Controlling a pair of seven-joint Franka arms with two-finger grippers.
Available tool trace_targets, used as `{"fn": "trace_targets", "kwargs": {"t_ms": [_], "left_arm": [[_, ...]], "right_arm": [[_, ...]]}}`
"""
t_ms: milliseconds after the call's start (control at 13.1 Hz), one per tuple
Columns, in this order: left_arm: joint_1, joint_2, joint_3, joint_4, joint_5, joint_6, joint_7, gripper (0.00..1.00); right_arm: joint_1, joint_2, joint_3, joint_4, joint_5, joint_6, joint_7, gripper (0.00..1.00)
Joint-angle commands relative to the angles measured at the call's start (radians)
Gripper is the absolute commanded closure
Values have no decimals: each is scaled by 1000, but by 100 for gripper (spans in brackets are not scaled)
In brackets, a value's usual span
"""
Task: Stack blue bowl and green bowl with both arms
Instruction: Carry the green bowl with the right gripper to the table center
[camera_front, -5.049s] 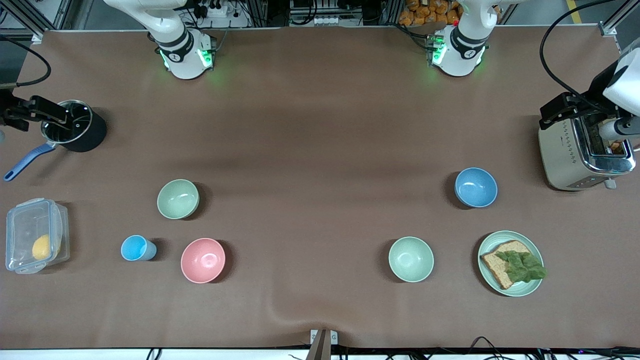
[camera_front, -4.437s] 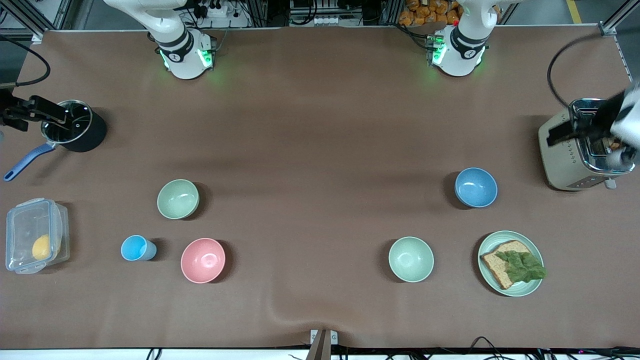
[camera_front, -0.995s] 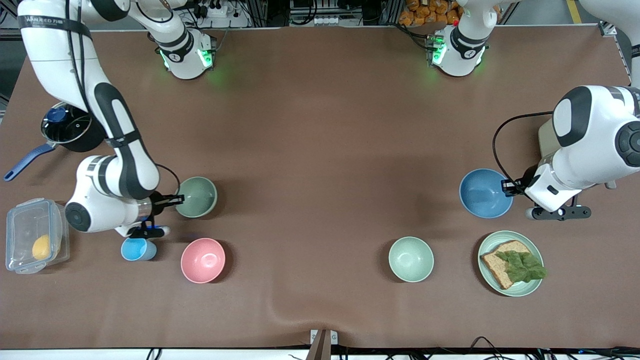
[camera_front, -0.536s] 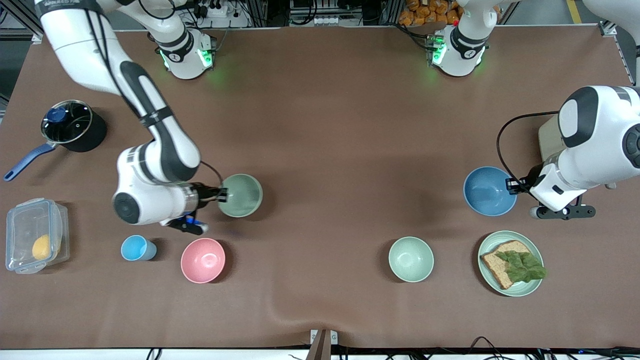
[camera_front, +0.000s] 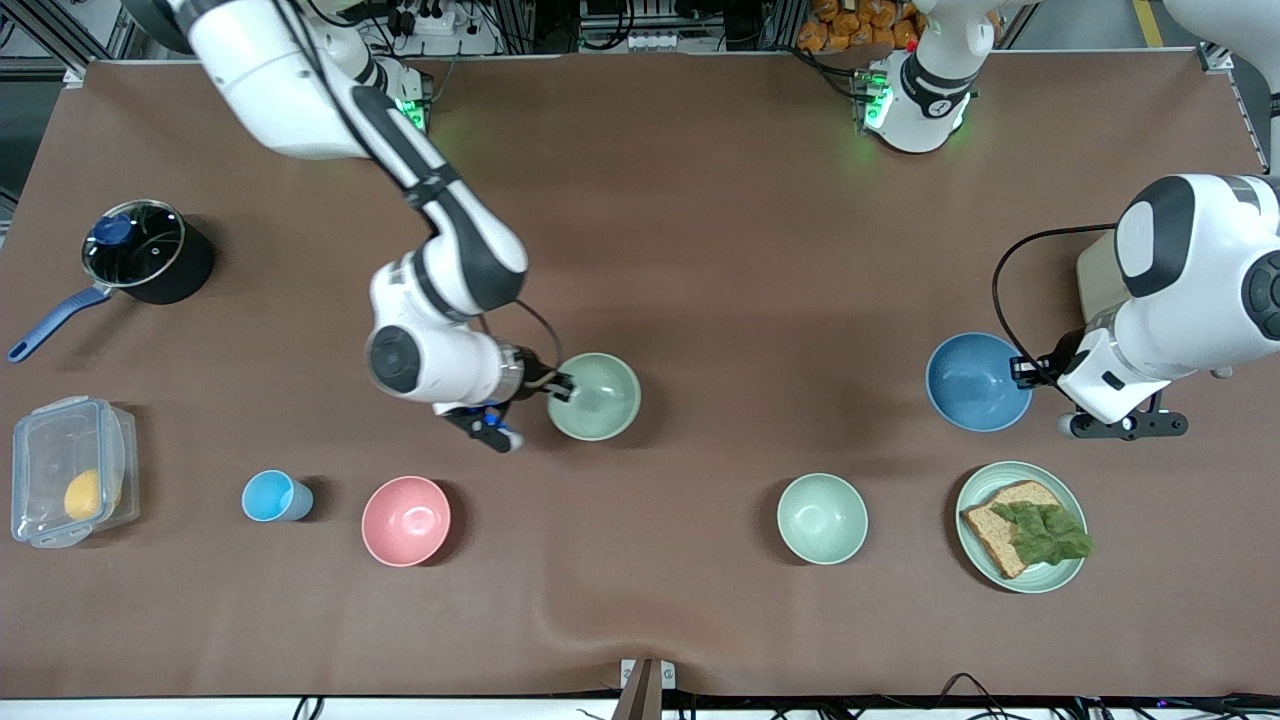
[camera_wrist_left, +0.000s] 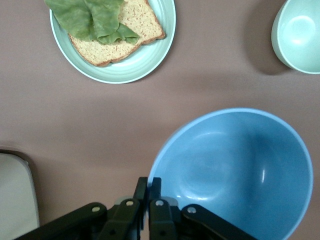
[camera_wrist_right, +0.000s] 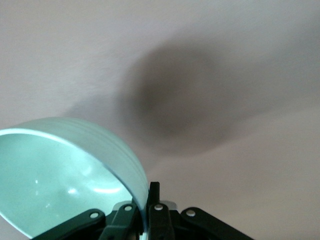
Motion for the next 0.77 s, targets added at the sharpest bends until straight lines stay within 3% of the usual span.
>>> {"fn": "trace_targets", "kwargs": {"t_ms": [0,230,306,383,459,536,689], "left_arm": [[5,5,-6,16,16,-16,13,100],[2,10,-6,16,16,-16,9,100],[2,11,-6,16,16,-16,7,100],[0,13,-6,16,16,-16,1,100],[0,13,-6,16,16,-16,1,100],[0,13,-6,16,16,-16,-4,100],[-5,13,-6,18,7,-16,-17,100]], "right_arm": [[62,79,-5,60,32,97,61,97],[96,116,-5,61,35,166,64,93],[100,120,-5,61,35,181,78,80],[101,120,-5,61,33,182,81,49],[101,120,-5,61,33,182,90,11],[110,119,-5,61,30,185,97,0],[105,110,-8,61,26,182,92,0]]}}
